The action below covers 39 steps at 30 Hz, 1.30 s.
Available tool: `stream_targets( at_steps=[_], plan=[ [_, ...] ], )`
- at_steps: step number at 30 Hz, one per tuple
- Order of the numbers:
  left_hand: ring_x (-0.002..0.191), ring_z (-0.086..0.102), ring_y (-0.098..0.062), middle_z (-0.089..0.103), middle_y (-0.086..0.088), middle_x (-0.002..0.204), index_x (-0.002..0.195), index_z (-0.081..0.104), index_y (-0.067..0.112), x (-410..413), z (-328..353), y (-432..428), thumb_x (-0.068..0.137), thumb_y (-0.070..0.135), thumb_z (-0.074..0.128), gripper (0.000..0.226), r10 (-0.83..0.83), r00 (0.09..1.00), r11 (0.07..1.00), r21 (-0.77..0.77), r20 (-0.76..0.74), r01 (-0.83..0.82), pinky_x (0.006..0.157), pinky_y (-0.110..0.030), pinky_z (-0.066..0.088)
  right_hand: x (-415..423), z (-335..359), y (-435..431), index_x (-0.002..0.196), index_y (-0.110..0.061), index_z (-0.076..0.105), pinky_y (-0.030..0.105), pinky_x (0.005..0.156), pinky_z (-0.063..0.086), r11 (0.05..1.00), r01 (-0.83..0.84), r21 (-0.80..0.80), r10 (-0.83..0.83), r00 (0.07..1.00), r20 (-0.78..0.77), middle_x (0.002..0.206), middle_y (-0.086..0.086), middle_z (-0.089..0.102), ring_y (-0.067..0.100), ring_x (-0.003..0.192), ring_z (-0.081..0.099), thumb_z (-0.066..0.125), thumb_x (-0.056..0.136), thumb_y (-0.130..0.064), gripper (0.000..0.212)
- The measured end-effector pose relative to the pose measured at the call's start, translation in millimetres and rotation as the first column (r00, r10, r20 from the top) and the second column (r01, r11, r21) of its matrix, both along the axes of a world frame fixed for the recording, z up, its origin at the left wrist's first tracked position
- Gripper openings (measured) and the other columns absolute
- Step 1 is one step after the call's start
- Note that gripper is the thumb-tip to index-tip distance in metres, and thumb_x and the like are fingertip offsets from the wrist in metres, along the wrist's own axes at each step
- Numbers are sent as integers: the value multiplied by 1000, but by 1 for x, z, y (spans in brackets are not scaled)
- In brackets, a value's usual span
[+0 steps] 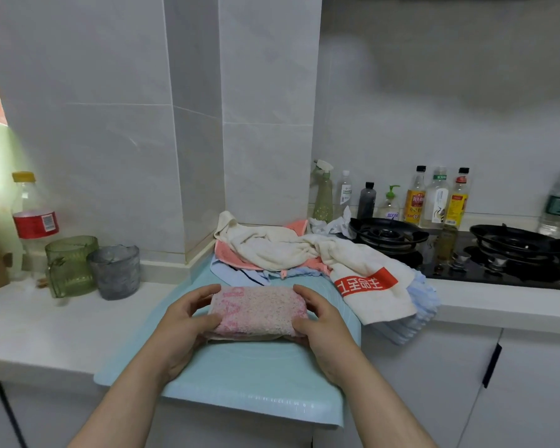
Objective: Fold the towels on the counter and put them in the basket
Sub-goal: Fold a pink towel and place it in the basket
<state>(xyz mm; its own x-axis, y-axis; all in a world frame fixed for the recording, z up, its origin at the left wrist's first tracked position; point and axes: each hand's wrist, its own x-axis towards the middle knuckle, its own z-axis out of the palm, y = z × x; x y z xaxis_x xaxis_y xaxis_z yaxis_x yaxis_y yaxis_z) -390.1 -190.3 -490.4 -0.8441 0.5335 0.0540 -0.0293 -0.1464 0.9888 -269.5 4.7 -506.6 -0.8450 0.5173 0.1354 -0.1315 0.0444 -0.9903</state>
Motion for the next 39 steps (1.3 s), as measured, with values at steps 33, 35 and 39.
stream_targets(
  at_steps=[33,35,39],
  plan=[
    [85,73,-15,73,12,105,112,65,26,13,121,30,83,-12,63,48,-61,997,932,-356,46,74,65,-23,58,36,142,19,124,-39,52,32,98,51,992,95,-79,-47,883,467,135,-7,54,11,117,58,61,82,-2,56],
    [91,72,-15,72,15,108,117,64,24,22,150,39,84,-11,62,48,-93,994,946,-306,49,104,73,-25,59,51,168,23,125,-35,58,35,92,56,976,152,-153,-75,904,421,129,-6,60,13,110,63,60,79,-1,57],
    [93,70,-3,70,20,110,119,61,26,46,191,70,85,-8,63,48,-174,984,955,-237,39,178,75,-20,57,94,222,34,119,-38,62,34,87,56,957,264,-120,-209,915,346,119,-11,66,10,97,64,57,78,0,56]
  ],
)
